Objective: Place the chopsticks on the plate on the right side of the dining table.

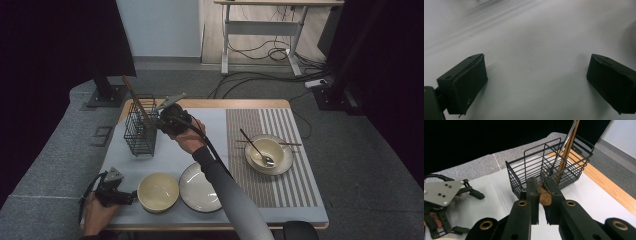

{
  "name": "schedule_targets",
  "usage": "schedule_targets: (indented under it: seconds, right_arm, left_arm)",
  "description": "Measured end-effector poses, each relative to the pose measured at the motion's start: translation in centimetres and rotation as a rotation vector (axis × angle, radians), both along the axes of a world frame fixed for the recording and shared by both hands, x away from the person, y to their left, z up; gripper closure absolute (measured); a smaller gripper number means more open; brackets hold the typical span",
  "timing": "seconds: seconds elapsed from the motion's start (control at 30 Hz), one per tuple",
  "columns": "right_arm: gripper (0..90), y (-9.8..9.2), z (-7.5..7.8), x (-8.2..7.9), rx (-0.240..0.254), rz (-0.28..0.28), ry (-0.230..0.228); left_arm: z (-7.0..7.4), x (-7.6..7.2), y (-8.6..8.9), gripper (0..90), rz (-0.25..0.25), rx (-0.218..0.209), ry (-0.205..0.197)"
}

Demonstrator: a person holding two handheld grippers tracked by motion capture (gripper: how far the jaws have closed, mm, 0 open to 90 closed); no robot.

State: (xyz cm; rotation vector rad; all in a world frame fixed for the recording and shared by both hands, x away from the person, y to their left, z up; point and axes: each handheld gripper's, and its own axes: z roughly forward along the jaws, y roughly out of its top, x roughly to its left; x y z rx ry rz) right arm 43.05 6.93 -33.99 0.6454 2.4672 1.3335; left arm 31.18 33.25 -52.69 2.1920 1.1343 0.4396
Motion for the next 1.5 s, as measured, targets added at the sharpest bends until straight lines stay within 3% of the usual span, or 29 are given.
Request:
schedule_targets:
  seconds: [0.53, 0.83, 1.27, 1.5]
  right_arm:
    - [83.4, -2.1, 2.4, -1.1, 0.008, 0.034, 0.002]
    - [83.4, -3.9, 4.1, -1.6, 0.045, 0.033, 0.014]
    - [83.4, -6.9, 6.5, -2.5, 0.056, -0.007, -0.009]
    - [83.4, -9.0, 6.5, -3.0, 0.074, -0.023, -0.012]
  left_arm:
    - [0.0, 0.0, 0.0, 2.8, 0.0, -0.002, 0.003]
    - [0.0, 0.0, 0.0, 2.8, -0.001, -0.002, 0.004]
    - [0.0, 0.0, 0.0, 2.9, 0.0, -0.002, 0.004]
    - [0.2, -0.1, 0.3, 0.0, 0.021, 0.008, 0.021]
